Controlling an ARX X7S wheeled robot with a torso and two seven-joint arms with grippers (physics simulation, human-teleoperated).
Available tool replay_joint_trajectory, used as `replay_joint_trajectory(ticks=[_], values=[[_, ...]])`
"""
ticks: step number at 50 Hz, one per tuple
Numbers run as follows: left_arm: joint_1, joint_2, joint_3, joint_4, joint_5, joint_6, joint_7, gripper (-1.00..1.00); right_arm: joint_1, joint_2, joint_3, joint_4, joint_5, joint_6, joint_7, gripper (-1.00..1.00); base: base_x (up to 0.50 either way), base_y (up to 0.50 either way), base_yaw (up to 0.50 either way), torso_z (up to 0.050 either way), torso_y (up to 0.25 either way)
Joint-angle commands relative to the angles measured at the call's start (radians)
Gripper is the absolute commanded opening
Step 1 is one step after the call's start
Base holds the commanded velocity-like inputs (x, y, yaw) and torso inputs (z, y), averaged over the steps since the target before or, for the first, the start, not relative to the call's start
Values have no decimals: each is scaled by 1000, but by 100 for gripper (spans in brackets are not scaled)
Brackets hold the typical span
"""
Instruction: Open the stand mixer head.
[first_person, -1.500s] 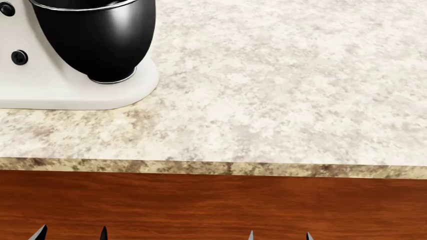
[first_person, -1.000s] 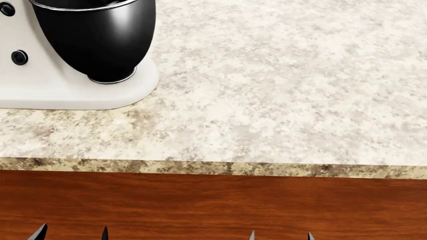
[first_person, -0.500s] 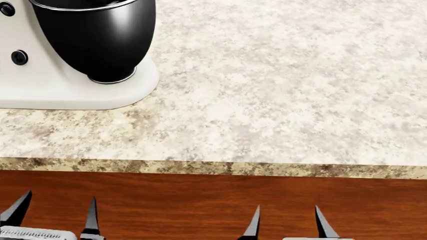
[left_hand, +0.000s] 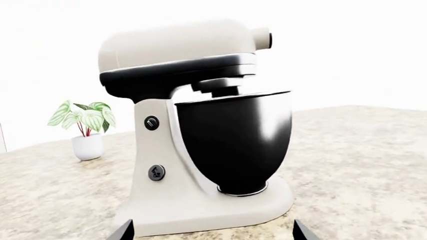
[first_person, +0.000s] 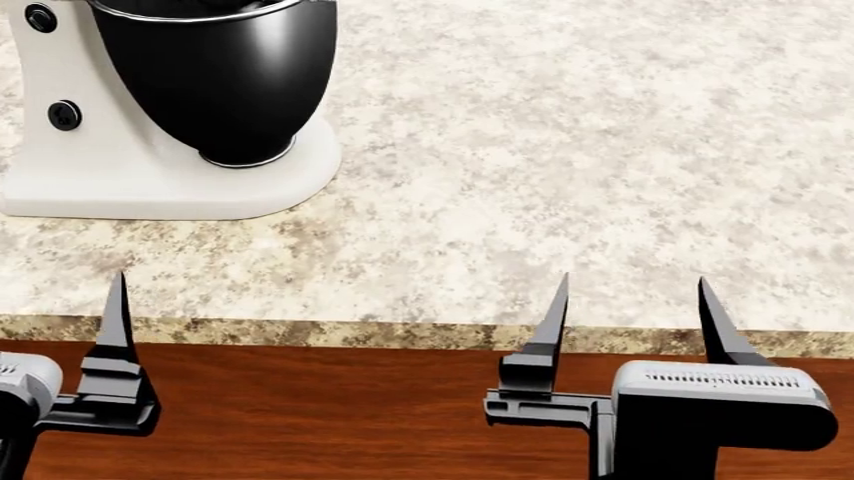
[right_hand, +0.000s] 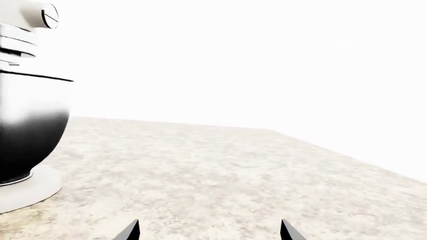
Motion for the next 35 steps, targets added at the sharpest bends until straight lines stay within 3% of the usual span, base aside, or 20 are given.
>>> replay_joint_trajectory(ticks=[1,35], values=[[-10,-12,-14,57,-15,-48,-6,100,19,10,-3,-28,-6,13,22,100,0,500,0,0,0],[1,-25,-21,78,-32,-56,-33,100,26,26,-24,-12,4,6,50,100,0,500,0,0,0]])
